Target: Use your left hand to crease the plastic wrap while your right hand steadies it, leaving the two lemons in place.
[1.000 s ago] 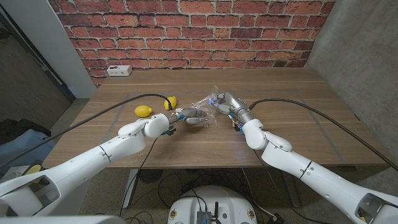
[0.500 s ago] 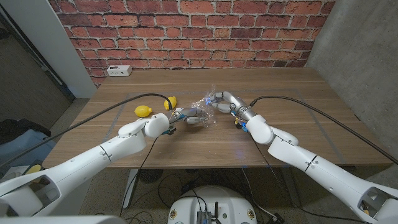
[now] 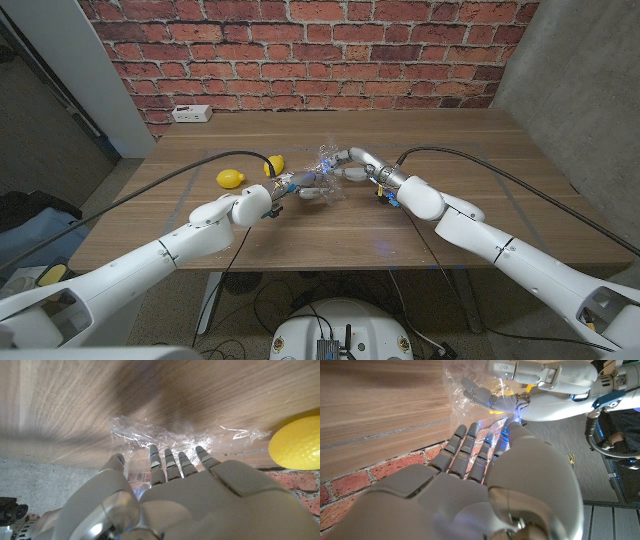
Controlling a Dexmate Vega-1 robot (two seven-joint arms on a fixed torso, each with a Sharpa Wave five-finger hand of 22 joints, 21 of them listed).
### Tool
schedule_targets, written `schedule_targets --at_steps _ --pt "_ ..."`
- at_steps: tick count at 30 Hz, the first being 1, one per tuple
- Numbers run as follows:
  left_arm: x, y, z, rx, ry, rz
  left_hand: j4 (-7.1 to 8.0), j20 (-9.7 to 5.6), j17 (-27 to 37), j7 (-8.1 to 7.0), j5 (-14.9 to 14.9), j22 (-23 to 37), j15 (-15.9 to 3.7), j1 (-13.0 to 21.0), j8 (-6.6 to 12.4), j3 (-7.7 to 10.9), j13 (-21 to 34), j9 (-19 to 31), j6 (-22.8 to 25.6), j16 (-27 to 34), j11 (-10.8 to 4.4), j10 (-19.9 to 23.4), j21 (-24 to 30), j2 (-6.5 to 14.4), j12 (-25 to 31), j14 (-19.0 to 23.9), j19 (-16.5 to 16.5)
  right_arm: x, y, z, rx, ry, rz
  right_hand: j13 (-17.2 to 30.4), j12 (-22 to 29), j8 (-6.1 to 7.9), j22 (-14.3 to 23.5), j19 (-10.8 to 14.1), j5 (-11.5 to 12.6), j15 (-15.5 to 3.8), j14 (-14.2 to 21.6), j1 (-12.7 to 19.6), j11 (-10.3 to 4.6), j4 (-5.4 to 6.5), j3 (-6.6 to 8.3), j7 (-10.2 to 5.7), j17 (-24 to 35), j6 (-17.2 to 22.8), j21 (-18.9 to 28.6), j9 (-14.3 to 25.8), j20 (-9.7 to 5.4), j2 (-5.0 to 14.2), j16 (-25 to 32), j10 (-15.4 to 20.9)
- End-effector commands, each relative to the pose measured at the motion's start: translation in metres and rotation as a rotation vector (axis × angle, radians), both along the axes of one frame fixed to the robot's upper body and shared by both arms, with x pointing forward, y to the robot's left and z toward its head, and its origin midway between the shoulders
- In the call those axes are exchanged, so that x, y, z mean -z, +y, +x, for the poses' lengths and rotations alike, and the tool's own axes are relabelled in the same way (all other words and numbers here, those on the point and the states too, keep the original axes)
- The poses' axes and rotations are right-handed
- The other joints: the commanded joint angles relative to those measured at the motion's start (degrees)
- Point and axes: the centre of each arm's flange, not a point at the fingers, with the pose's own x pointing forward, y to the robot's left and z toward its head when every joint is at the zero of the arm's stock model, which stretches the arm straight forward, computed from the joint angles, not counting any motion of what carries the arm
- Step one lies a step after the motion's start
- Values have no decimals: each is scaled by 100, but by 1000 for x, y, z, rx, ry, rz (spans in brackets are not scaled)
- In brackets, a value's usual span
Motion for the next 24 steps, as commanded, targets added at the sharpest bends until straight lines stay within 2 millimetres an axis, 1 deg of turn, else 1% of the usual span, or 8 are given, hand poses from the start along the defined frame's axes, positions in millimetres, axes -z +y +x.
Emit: schedule_targets --at_steps 1,4,7,13,15,18,20,24 --pt "-6 3 -16 -13 -61 -6 -138 68 8 -134 11 29 26 120 -18 55 23 25 151 54 25 177 121 25 47 211 332 -4 3 -2 -29 24 -51 1 -19 23 -13 -26 19 -849 -59 9 6 21 29 -7 -16 43 -12 19 -1 -13 -48 -16" --pt "-8 5 -23 -28 -51 -3 -233 89 18 -152 -12 66 106 109 -90 106 30 26 239 130 132 398 328 72 87 716 876 -6 4 -2 -28 21 -55 -4 -25 22 -21 -40 19 -833 -64 8 6 22 29 1 -27 48 -14 13 4 -10 -63 -21" --pt "-8 7 -33 -64 -69 6 -265 113 38 -7 -38 114 111 3 -45 148 42 30 650 219 173 903 531 131 213 1356 1339 -6 6 -2 -19 9 -68 -15 -37 16 -38 -69 16 -835 -105 -2 -3 28 26 8 -47 48 -21 1 -9 -9 -102 -26" --pt "-2 13 -52 -98 -107 -27 -293 185 75 379 -46 161 107 -168 61 213 66 44 1358 332 128 1624 693 178 364 2160 1630 -5 9 -1 -12 11 -80 -28 -52 10 -59 -118 13 -823 -154 -14 -13 33 18 2 -65 57 -34 -15 -9 -17 -147 -35" --pt "0 16 -59 -92 -136 -58 -315 188 91 549 -29 179 100 -209 137 286 106 63 1724 362 203 1954 735 231 445 2435 1669 -4 10 -1 -14 14 -87 -32 -58 10 -65 -130 13 -820 -166 -14 -17 31 17 1 -71 61 -37 -20 -12 -20 -160 -42" --pt "4 23 -68 -65 -208 -128 -343 142 167 724 9 215 76 -268 420 473 229 165 2588 540 217 2721 908 342 686 3126 1936 -4 12 0 -16 16 -95 -41 -69 7 -81 -136 12 -810 -177 -16 -18 32 17 7 -82 70 -35 -31 -11 -18 -180 -51" --pt "6 27 -74 -40 -244 -181 -420 104 288 806 37 270 -17 -215 785 646 356 343 3195 812 396 3202 1109 384 853 3786 2215 -4 14 1 -19 18 -100 -45 -71 5 -87 -139 12 -813 -175 -15 -14 31 18 3 -86 71 -35 -36 -8 -16 -186 -49" --pt "8 34 -85 10 -304 -270 -572 14 801 1052 71 487 -77 36 1530 963 776 816 3960 1515 398 4392 1682 490 1413 4778 2901 -3 16 1 -17 20 -114 -54 -84 5 -101 -145 11 -805 -191 -16 -20 31 18 1 -96 75 -33 -39 -3 -14 -207 -65"
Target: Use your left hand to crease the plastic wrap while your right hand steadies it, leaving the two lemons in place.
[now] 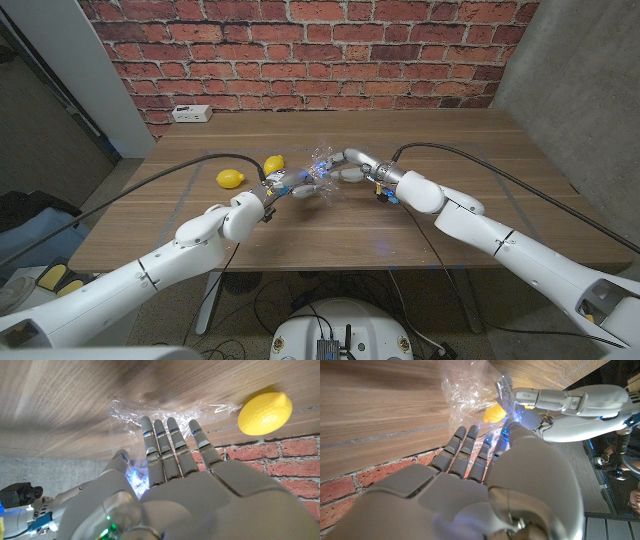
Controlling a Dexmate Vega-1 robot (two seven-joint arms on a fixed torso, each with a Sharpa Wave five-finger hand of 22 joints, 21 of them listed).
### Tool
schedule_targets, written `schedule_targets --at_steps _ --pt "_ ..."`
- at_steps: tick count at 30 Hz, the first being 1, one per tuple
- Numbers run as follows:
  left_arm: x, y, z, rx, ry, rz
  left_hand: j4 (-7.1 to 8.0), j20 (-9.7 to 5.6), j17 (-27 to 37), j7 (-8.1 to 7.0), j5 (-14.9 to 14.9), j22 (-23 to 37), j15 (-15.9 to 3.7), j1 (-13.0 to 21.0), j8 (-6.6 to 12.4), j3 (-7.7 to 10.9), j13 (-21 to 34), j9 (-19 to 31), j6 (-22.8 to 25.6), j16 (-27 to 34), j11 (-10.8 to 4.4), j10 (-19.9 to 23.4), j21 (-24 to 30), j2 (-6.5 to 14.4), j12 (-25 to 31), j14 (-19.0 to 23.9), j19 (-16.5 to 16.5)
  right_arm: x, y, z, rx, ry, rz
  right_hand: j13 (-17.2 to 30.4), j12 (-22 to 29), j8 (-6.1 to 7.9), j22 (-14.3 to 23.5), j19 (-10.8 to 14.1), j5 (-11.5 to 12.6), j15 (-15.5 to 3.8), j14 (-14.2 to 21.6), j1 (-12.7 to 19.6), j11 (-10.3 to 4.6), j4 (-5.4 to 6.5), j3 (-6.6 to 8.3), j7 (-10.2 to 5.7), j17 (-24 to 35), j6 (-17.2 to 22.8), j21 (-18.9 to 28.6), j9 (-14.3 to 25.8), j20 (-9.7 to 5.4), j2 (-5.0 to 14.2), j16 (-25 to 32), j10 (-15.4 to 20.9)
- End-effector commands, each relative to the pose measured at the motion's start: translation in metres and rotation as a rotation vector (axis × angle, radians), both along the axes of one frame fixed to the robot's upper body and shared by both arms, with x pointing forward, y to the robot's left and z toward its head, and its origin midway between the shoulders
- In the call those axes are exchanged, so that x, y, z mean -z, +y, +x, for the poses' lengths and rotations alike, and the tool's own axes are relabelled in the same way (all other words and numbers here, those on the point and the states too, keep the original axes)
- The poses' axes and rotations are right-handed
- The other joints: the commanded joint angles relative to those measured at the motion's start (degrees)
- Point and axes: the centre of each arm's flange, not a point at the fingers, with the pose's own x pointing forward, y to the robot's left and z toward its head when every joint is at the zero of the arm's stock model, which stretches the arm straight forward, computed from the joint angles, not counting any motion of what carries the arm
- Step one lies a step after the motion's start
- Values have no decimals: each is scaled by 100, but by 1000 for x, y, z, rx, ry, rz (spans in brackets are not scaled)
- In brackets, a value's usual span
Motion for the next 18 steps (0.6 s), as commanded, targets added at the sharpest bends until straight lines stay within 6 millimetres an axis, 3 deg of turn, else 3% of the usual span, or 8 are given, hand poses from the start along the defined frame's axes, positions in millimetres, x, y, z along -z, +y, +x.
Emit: schedule_targets --at_steps 1,2,5,18 --pt "7 19 -37 93 -192 -207 -158 -94 576 123 68 251 -36 294 812 334 499 552 781 808 -6 1153 615 66 566 1108 696 2 6 2 2 8 -37 -2 -42 7 -2 -11 13 -790 -26 -15 1 17 6 23 -10 57 -12 10 -16 -15 -22 -28" --pt "8 20 -39 104 -207 -225 -199 -190 764 99 83 332 -39 378 1038 423 693 756 876 1084 8 1389 817 65 708 1439 905 2 7 1 3 8 -39 -5 -46 5 -5 -11 12 -792 -41 -22 -7 22 3 23 -11 54 -11 7 -17 -13 -30 -36" --pt "9 23 -43 143 -234 -279 -233 -262 1011 65 110 443 -86 439 1456 539 1020 1119 1110 1434 -15 1771 1137 13 939 1859 1238 2 9 0 5 5 -51 -12 -61 6 -17 -11 11 -791 -72 -20 3 19 3 22 -15 61 -8 3 -13 -12 -51 -60" --pt "1 32 -57 427 -154 -470 -212 -399 1217 144 148 530 -122 362 2077 764 1574 1730 1350 1711 -45 2200 1539 -69 1231 2300 1521 8 24 -4 11 18 -141 -45 -160 -11 -66 -38 -3 -740 -245 -5 -16 -8 -26 7 17 60 -5 -27 57 2 -104 -282"
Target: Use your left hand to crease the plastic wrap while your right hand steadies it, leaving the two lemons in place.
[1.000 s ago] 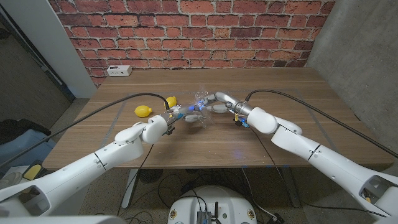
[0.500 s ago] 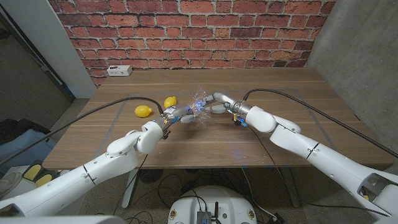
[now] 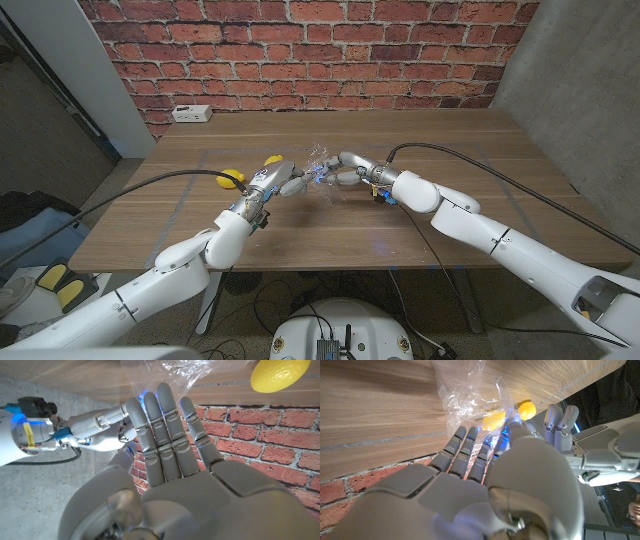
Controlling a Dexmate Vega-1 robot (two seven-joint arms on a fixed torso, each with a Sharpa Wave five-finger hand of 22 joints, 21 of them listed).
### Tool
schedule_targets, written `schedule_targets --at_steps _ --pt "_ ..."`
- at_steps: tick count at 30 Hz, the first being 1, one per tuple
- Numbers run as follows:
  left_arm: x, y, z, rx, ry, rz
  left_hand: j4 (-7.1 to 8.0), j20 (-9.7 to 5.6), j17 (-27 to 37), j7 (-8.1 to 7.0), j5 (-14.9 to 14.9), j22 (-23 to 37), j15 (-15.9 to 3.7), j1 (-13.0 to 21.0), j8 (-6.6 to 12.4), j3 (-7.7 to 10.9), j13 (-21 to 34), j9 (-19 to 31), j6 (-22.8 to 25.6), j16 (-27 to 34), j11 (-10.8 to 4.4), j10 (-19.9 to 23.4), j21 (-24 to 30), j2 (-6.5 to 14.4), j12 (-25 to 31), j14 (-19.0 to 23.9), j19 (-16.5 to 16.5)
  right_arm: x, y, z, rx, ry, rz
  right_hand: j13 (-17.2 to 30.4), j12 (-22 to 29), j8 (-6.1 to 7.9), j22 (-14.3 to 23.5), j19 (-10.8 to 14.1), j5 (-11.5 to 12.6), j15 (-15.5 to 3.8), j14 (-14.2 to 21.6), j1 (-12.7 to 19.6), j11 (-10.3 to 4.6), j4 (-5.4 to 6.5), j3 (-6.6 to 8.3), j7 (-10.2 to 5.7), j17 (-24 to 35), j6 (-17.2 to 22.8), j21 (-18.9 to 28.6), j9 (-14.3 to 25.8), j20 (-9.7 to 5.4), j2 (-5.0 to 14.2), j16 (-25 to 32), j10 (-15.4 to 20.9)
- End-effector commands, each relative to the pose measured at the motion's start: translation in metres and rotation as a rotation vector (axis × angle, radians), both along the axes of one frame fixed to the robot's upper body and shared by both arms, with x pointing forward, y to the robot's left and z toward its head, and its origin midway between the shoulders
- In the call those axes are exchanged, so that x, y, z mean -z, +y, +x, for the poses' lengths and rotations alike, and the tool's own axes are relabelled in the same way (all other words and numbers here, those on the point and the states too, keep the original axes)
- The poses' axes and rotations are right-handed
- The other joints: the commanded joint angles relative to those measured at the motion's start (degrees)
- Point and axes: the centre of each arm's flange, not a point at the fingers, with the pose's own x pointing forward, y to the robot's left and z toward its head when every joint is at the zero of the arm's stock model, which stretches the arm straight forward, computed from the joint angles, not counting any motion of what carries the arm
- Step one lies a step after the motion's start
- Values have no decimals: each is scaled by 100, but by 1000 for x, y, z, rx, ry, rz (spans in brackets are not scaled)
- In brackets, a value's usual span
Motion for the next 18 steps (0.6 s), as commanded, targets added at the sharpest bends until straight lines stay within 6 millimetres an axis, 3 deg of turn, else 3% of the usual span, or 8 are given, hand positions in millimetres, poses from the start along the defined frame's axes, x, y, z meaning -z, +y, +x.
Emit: schedule_targets --at_steps 1,10,18 --pt "-5 11 -17 257 27 -157 4 -46 86 11 44 39 -38 -43 199 89 184 196 114 97 -25 148 140 -82 99 141 133 5 13 -3 5 7 -76 4 -47 8 -19 -25 7 -761 -75 0 -13 -14 -29 -26 32 32 -4 3 50 3 -38 -113" --pt "-7 15 -18 295 29 -184 23 -89 180 24 47 49 -52 -127 260 142 394 192 140 165 -29 166 265 -119 147 200 173 7 23 -4 2 19 -131 -27 -112 -26 -61 -88 -12 -739 -249 6 -90 -38 -70 -61 89 0 -20 -28 143 21 -64 -328" --pt "-9 16 -18 297 22 -186 43 -80 246 20 43 50 -43 -206 249 176 548 169 55 163 -25 99 318 -140 144 121 93 11 30 1 -2 58 -188 -53 -161 -44 -97 -190 -25 -705 -427 6 -52 -52 -97 -92 103 8 -54 -57 155 29 -125 -552"
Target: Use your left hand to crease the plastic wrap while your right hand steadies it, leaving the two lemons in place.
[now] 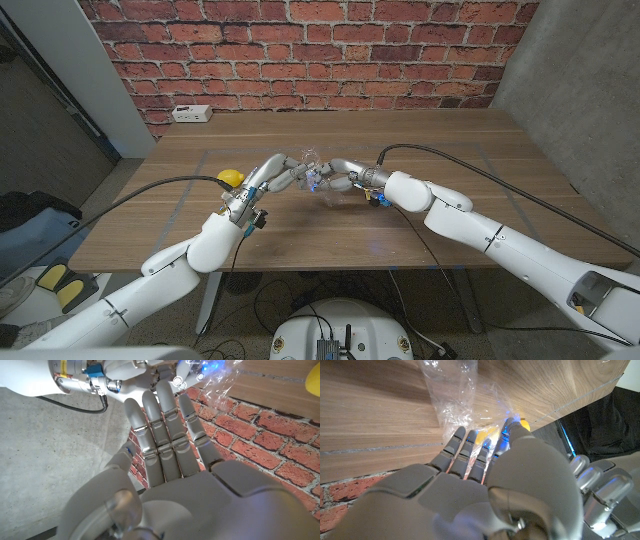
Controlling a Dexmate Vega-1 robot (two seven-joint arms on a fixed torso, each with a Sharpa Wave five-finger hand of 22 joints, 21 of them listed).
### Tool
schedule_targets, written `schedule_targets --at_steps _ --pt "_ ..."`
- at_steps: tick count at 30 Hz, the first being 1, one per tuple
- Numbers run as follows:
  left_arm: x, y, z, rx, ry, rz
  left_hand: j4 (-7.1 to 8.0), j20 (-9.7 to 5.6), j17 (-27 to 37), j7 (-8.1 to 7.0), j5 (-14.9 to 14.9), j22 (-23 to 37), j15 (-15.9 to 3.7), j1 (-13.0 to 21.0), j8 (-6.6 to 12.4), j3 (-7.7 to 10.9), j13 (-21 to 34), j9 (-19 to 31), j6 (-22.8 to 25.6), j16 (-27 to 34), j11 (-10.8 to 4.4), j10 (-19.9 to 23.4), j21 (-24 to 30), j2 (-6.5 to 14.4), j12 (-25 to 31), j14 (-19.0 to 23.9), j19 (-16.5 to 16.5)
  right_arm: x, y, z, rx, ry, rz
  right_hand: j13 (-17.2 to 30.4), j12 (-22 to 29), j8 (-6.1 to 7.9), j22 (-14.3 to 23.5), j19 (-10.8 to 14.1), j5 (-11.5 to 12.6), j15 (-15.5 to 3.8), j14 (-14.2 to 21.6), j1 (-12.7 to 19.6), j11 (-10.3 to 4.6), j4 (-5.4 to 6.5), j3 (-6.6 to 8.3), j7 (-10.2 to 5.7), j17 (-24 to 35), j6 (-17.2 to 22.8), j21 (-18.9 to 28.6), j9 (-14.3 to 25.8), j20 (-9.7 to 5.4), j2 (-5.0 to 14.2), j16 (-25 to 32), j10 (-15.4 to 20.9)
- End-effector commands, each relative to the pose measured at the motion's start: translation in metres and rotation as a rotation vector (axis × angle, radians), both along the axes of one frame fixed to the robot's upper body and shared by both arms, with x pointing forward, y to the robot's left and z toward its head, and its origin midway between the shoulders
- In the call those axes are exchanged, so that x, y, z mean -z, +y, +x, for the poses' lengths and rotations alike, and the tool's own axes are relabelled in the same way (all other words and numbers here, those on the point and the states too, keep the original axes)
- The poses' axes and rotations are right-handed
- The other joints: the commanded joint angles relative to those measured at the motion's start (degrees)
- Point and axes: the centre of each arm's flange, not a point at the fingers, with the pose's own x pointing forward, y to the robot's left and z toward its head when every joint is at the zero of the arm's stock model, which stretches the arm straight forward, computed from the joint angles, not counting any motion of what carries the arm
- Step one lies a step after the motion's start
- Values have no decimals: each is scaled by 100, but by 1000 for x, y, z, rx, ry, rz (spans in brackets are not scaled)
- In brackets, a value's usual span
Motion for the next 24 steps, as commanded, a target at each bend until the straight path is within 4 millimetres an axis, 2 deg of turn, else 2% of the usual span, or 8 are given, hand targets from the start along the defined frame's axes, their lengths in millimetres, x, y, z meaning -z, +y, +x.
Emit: schedule_targets --at_steps 1,3,12,15,17,23,24 --pt "-3 5 -2 38 -2 -32 12 -10 47 5 14 24 10 -75 18 52 86 -26 -19 32 5 -52 51 -3 19 -60 -43 5 11 4 1 39 -81 -5 -34 -5 -18 -75 -20 -698 -123 14 39 7 -32 -62 23 37 -32 -17 42 32 -56 -152" --pt "-3 4 -2 37 -2 -32 15 -8 58 8 14 24 11 -89 13 59 112 -41 -24 35 5 -53 61 -7 22 -64 -56 6 12 6 2 46 -92 -12 -43 -7 -27 -87 -23 -697 -146 18 66 0 -37 -64 24 45 -36 -24 45 33 -63 -211" --pt "-4 2 1 39 -1 -34 26 5 105 5 12 18 21 -153 21 95 165 -50 -65 39 27 -93 105 -17 -23 -103 -124 12 17 16 2 84 -144 -32 -28 -20 -51 -143 -32 -667 -262 15 20 -6 -60 -52 43 51 -57 -43 52 52 -90 -282" --pt "-5 2 2 38 -3 -38 27 11 115 16 11 17 23 -165 18 103 168 -60 -74 35 25 -97 115 -19 -36 -122 -137 12 17 17 4 85 -152 -47 -27 -42 -67 -139 -40 -619 -290 84 59 -70 -58 -43 54 25 -55 -58 138 50 -82 -352" --pt "-5 2 3 39 0 -38 28 9 125 12 10 15 18 -179 20 114 187 -59 -87 33 17 -103 128 -19 -42 -136 -150 11 17 18 9 87 -160 -58 -23 -83 -78 -146 -62 -580 -339 113 49 -116 -82 -98 55 -51 -58 -70 183 10 -92 -400" --pt "-7 2 5 41 -1 -40 27 10 144 14 10 9 23 -205 7 139 194 -95 -104 24 31 -116 149 -23 -73 -174 -187 11 17 20 14 108 -211 -102 -30 -253 -114 -208 -144 -474 -520 106 99 -212 -225 -130 34 -378 -89 -98 308 -130 -140 -634" --pt "-8 2 6 42 0 -42 27 19 148 23 10 8 28 -209 11 144 200 -95 -101 24 33 -126 152 -22 -80 -178 -197 11 17 20 10 116 -216 -118 -19 -261 -126 -242 -176 -403 -579 -2 140 -199 -342 -108 10 -365 -109 -107 371 -258 -169 -690"
